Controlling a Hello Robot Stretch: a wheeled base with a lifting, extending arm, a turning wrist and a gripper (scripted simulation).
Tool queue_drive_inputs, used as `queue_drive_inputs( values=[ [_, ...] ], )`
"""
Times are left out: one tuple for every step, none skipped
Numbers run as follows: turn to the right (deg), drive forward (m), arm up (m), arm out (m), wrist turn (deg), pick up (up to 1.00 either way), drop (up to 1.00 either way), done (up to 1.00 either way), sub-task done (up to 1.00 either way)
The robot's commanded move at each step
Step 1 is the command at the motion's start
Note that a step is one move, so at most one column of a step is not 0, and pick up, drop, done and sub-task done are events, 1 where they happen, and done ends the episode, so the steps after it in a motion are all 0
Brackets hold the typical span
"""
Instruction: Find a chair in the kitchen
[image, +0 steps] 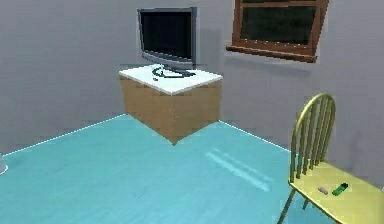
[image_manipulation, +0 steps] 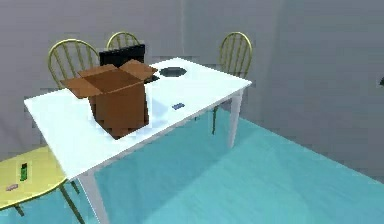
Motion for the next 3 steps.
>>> queue_drive_inputs(
  values=[
    [0.0,0.6,0.0,0.0,0.0,0.0,0.0,0.0,0.0],
    [-45.0,0.0,0.0,0.0,0.0,0.0,0.0,0.0,0.0],
    [-45.0,0.0,0.0,0.0,0.0,0.0,0.0,0.0,0.0]
  ],
)
